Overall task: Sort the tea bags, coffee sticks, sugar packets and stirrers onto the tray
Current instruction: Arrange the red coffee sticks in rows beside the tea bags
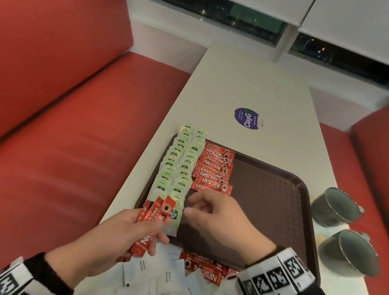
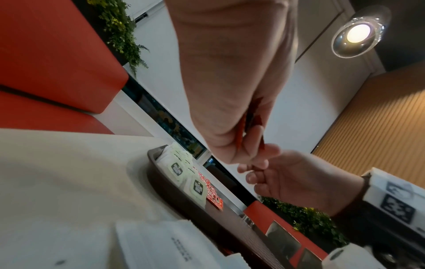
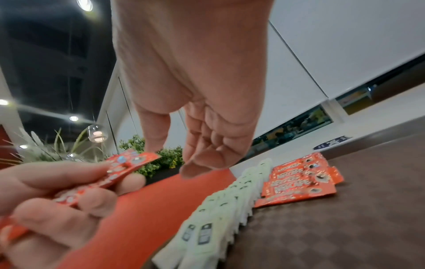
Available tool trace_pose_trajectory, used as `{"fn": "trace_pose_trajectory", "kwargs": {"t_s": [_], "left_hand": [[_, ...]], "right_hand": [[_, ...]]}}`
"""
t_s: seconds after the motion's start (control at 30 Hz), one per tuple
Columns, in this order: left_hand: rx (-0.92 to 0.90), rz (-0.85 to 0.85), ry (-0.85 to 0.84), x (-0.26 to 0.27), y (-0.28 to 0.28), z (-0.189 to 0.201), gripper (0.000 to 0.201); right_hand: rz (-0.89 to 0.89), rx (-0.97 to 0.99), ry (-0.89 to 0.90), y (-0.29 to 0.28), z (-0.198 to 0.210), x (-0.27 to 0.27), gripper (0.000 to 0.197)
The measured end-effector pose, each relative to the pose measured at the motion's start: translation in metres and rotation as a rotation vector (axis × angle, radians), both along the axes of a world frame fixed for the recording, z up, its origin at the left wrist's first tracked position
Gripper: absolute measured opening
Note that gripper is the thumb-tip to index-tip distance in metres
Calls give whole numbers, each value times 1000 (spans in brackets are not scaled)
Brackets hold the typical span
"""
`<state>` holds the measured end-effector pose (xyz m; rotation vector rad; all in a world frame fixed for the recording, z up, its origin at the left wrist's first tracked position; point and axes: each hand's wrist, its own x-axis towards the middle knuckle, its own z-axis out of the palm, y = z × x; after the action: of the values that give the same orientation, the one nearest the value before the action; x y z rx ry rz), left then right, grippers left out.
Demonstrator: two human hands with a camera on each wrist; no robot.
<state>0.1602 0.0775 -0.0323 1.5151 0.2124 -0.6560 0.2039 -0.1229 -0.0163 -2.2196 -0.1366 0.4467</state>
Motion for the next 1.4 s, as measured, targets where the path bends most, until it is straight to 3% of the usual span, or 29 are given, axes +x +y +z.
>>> {"fn": "trace_pose_trajectory", "kwargs": {"t_s": [0.07, 0.17, 0.3, 0.4, 0.53, 0.73, 0.8, 1.0, 1.1, 1.2, 1.4], "left_hand": [[8, -99, 2, -1, -6, 4, 21], [-23, -169, 14, -1, -14, 11, 18], [-119, -91, 48, 2, -12, 14, 33], [-54, -22, 2, 2, -10, 12, 27], [-24, 70, -66, 3, -12, 8, 12], [-9, 192, 39, 5, -7, 1, 42], [-52, 233, 63, 6, -8, 1, 35], [-84, 246, 79, 6, -6, -1, 25], [-31, 214, 97, 5, -3, 1, 34], [7, 196, 103, 4, -1, 4, 46], [-9, 216, 101, 3, -2, 7, 23]], "right_hand": [[19, 171, 3, 6, 3, -13, 20], [21, 220, -44, 8, 6, -21, 17], [-112, 305, 12, -4, 11, -24, 10], [-188, 339, 137, -19, 9, -24, 6], [-162, 246, 211, -27, 10, -24, 3], [-443, 210, 152, -47, 6, 10, 9], [-486, 113, 138, -54, -4, 30, 7], [-455, -80, 279, -56, -35, 69, 13], [-456, -149, 337, -49, -40, 77, 7], [-466, -160, 369, -44, -41, 83, 20], [-482, -183, 370, -41, -41, 88, 16]]}}
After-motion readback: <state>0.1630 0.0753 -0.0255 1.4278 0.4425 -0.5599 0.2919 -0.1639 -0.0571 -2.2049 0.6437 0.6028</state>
